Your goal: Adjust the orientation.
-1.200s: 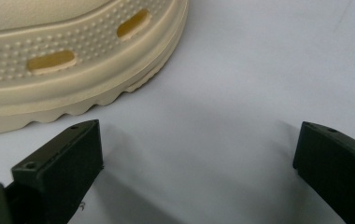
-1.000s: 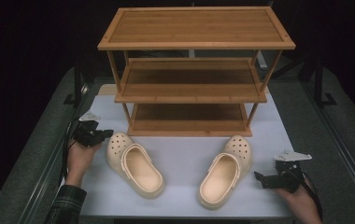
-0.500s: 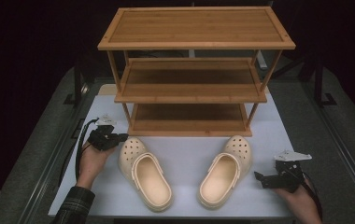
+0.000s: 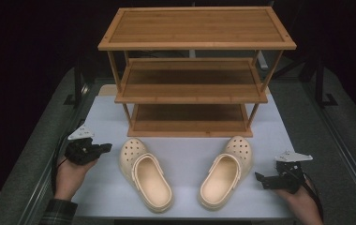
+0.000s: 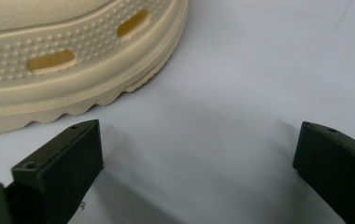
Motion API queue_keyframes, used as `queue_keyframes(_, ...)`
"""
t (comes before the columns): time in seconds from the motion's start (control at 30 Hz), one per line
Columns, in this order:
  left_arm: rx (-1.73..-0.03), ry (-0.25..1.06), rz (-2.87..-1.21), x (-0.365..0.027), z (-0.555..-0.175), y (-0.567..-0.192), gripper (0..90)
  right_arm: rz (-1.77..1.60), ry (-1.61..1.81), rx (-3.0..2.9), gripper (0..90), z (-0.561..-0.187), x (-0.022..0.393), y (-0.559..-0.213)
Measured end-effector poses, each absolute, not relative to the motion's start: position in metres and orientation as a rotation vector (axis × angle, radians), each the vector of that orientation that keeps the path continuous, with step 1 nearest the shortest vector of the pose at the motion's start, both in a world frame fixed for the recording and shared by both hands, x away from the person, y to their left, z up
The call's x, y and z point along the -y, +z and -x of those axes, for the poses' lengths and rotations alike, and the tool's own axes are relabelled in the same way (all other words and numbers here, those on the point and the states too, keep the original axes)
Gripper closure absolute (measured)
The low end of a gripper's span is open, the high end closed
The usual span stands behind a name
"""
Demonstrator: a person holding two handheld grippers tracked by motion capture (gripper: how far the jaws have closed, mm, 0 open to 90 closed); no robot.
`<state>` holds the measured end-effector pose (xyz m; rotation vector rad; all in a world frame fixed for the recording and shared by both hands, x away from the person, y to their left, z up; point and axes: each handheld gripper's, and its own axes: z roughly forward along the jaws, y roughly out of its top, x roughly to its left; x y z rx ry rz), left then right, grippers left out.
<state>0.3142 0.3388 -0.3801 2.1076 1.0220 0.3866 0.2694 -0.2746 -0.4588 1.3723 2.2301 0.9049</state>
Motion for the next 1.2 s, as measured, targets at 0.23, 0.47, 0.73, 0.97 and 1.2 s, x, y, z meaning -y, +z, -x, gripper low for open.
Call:
queue_keyframes(0.23, -0.991, 0.323, -2.115, -0.338, -0.275, -0.391, 90.0, -1.373, 0.903, -2.232, 1.0, -0.269, 0.275, -0.459)
queue_keyframes(0.47, -0.948, 0.225, -2.183, -0.319, -0.268, -0.41, 90.0, -1.374, 0.904, -2.232, 1.0, -0.27, 0.275, -0.459)
queue_keyframes(0.73, -0.947, 0.227, -2.212, -0.311, -0.274, -0.415, 90.0, -1.374, 0.904, -2.231, 1.0, -0.269, 0.275, -0.459)
queue_keyframes(0.97, -0.941, 0.227, -2.227, -0.307, -0.279, -0.417, 90.0, -1.374, 0.904, -2.231, 1.0, -0.269, 0.275, -0.459)
queue_keyframes(1.2, -0.917, 0.225, -2.238, -0.297, -0.289, -0.418, 90.0, -1.372, 0.903, -2.232, 1.0, -0.269, 0.275, -0.459)
